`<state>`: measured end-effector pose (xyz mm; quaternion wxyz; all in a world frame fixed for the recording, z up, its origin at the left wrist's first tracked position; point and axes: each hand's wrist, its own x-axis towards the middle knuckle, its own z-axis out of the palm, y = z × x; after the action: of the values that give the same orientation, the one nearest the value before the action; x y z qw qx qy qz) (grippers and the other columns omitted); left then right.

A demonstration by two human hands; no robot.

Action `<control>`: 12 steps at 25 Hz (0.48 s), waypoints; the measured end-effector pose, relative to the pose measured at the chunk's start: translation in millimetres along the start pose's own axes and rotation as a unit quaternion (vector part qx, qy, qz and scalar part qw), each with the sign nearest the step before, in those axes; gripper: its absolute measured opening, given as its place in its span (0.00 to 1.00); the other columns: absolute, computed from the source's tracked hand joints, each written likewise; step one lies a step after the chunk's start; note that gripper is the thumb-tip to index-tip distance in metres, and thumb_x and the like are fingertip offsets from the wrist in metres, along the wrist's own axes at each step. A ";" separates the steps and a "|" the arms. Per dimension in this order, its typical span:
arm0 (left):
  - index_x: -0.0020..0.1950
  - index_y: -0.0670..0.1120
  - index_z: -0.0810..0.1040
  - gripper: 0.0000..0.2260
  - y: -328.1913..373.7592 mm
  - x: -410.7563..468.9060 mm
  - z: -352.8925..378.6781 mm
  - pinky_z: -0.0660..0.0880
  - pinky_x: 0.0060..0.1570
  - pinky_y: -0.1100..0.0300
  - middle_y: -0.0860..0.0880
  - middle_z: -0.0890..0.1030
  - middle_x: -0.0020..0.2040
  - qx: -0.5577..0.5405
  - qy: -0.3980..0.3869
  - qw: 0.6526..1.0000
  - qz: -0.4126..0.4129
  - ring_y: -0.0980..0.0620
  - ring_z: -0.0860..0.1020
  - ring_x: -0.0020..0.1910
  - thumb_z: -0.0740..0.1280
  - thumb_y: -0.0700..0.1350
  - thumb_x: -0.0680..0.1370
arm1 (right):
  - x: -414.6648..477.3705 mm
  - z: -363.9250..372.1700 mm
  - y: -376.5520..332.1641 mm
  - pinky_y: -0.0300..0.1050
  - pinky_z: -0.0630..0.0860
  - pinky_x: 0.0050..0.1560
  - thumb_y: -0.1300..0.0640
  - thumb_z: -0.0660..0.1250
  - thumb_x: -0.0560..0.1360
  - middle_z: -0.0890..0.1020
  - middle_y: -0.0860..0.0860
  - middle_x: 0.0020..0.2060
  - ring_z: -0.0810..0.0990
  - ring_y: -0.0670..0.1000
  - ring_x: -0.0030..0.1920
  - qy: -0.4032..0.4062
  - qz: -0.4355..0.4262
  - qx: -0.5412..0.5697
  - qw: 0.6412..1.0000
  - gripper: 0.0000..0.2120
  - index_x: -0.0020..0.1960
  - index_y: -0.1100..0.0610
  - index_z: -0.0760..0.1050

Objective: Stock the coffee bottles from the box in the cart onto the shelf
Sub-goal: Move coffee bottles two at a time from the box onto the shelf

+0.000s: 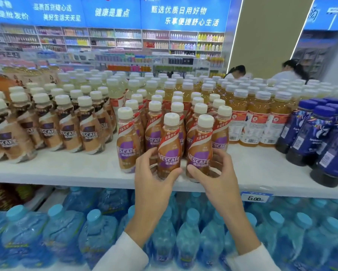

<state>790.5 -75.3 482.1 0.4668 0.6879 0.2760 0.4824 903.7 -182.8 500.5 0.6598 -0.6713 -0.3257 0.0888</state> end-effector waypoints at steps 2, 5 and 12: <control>0.68 0.55 0.70 0.30 -3.5 -3.8 1.5 0.76 0.56 0.70 0.57 0.72 0.62 0.019 0.024 0.999 0.012 0.58 0.76 0.62 0.80 0.51 0.70 | -3.4 2.8 2.7 0.32 0.79 0.50 0.50 0.80 0.68 0.81 0.40 0.55 0.80 0.35 0.52 0.018 -0.001 -0.007 1.000 0.29 0.64 0.44 0.71; 0.70 0.52 0.73 0.28 -4.3 -8.3 2.9 0.70 0.54 0.78 0.56 0.72 0.59 0.049 0.059 0.997 0.029 0.62 0.74 0.59 0.78 0.49 0.72 | -1.3 14.7 4.9 0.31 0.79 0.50 0.51 0.80 0.69 0.82 0.41 0.55 0.81 0.37 0.53 0.006 -0.012 -0.008 1.000 0.27 0.64 0.46 0.73; 0.69 0.47 0.73 0.26 -18.6 -6.3 -1.7 0.74 0.57 0.65 0.54 0.70 0.60 0.146 0.159 0.972 0.092 0.53 0.74 0.61 0.76 0.49 0.74 | 3.0 44.9 6.8 0.31 0.78 0.51 0.50 0.80 0.69 0.81 0.39 0.55 0.80 0.38 0.55 0.007 -0.027 -0.012 1.000 0.24 0.60 0.42 0.74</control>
<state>787.9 -72.2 462.8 0.2647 0.6860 0.3494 0.5807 883.6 -143.3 489.9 0.6557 -0.6709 -0.3406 0.0622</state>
